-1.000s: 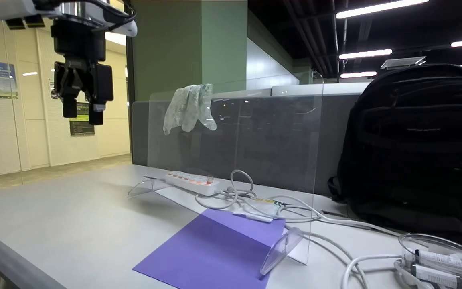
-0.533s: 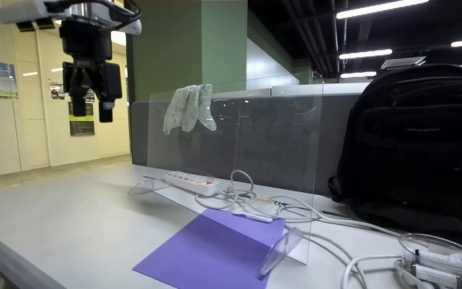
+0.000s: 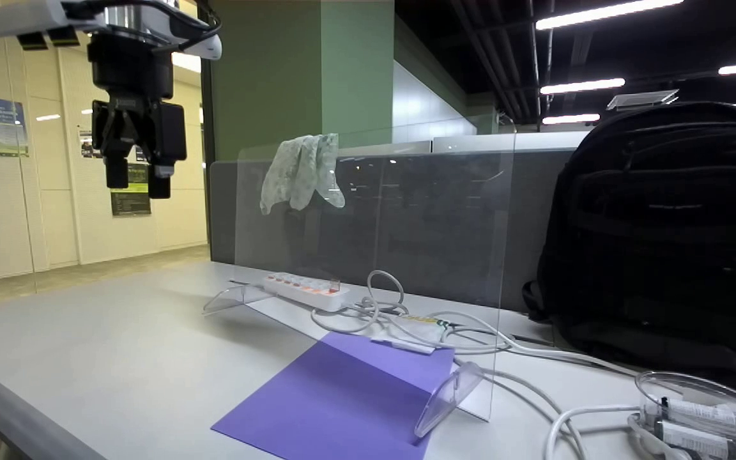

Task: Unhang the white cloth from the glass panel

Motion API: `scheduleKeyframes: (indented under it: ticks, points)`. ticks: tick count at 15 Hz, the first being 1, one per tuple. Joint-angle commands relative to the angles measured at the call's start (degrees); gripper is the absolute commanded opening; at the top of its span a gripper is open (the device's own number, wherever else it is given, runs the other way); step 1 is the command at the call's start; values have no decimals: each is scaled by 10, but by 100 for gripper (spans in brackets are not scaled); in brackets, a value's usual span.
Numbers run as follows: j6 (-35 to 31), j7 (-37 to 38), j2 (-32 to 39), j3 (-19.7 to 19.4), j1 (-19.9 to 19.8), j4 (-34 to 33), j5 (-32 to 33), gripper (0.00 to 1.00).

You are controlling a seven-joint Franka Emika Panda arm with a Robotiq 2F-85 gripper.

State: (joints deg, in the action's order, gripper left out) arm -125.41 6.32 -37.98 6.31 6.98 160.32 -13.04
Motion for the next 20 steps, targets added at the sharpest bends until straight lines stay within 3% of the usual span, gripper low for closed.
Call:
scheduleKeyframes:
  ticks: [1,3,4,12,20]
  points:
    - [-52,13,0,6,-29,-23,37,100]
    - [-48,26,0,9,-30,-24,32,100]
    - [1,2,0,-3,2,-1,2,100]
    - [-8,2,0,-3,1,-2,4,100]
    - [-150,65,-1,37,-71,-14,104,100]
